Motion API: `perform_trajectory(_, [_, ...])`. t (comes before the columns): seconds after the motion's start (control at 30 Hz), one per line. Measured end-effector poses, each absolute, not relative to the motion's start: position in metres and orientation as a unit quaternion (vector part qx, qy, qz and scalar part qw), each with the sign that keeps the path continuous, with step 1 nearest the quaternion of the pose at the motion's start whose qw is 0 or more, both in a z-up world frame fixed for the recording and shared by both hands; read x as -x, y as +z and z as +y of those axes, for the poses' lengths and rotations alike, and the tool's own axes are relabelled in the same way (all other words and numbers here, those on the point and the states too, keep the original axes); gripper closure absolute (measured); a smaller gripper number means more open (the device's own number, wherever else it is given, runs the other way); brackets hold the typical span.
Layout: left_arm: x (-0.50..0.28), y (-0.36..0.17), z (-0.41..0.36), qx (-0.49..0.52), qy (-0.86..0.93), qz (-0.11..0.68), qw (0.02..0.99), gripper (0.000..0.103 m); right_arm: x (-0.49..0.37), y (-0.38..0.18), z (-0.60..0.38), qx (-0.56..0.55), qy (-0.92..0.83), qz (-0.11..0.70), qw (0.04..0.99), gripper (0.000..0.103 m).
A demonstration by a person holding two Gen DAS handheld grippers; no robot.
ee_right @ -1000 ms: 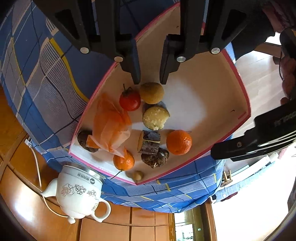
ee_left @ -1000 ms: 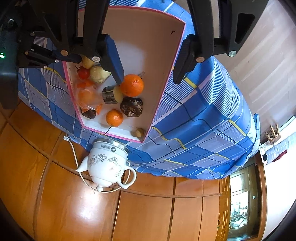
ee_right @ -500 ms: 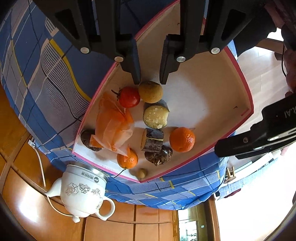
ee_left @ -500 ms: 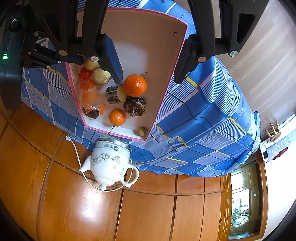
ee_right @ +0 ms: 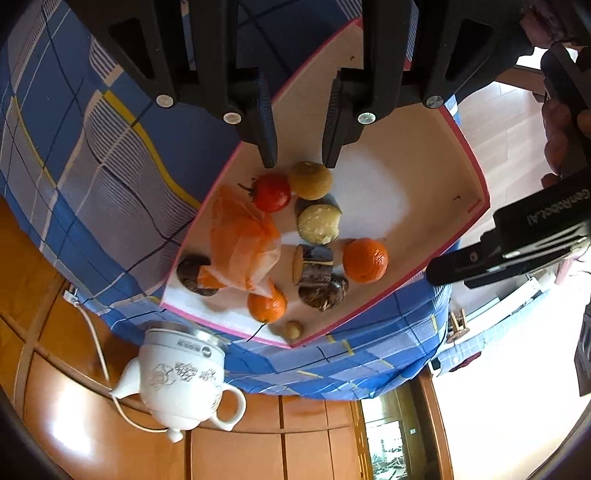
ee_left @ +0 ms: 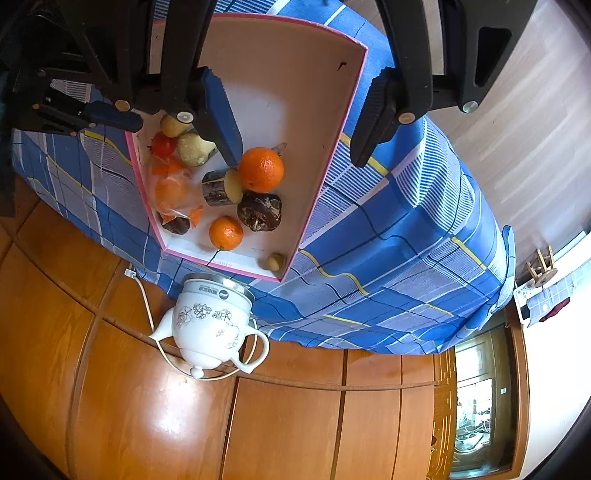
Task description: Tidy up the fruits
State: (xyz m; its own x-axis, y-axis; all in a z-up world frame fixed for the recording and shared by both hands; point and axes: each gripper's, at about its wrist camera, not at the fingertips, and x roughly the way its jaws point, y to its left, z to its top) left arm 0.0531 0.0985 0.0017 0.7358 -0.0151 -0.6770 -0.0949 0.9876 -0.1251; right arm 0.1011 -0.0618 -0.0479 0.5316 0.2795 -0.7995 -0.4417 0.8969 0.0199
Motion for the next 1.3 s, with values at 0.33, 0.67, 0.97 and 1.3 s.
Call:
perform_trajectory(0.33, [-0.048, 0.006, 0.095, 0.068, 0.021, 0.357, 0.931, 0.039, -0.105, -0.052, -0.058, 0.096, 0.195, 0.433, 0.875, 0.088])
perform_trajectory(0.67, [-0.035, 0.007, 0.088, 0.051, 0.019, 0.351, 0.935, 0.031, -0.078, -0.030, -0.069, 0.056, 0.168, 0.404, 0.897, 0.079])
perform_trajectory(0.97, [-0.013, 0.010, 0.081, 0.051, 0.009, 0.336, 0.940, 0.016, -0.052, -0.017, -0.089, 0.001, 0.075, 0.382, 0.921, 0.065])
perform_trajectory(1.3, [0.000, 0.011, 0.065, 0.044, 0.000, 0.322, 0.946, 0.000, -0.028, -0.024, -0.102, -0.002, 0.026, 0.381, 0.924, 0.065])
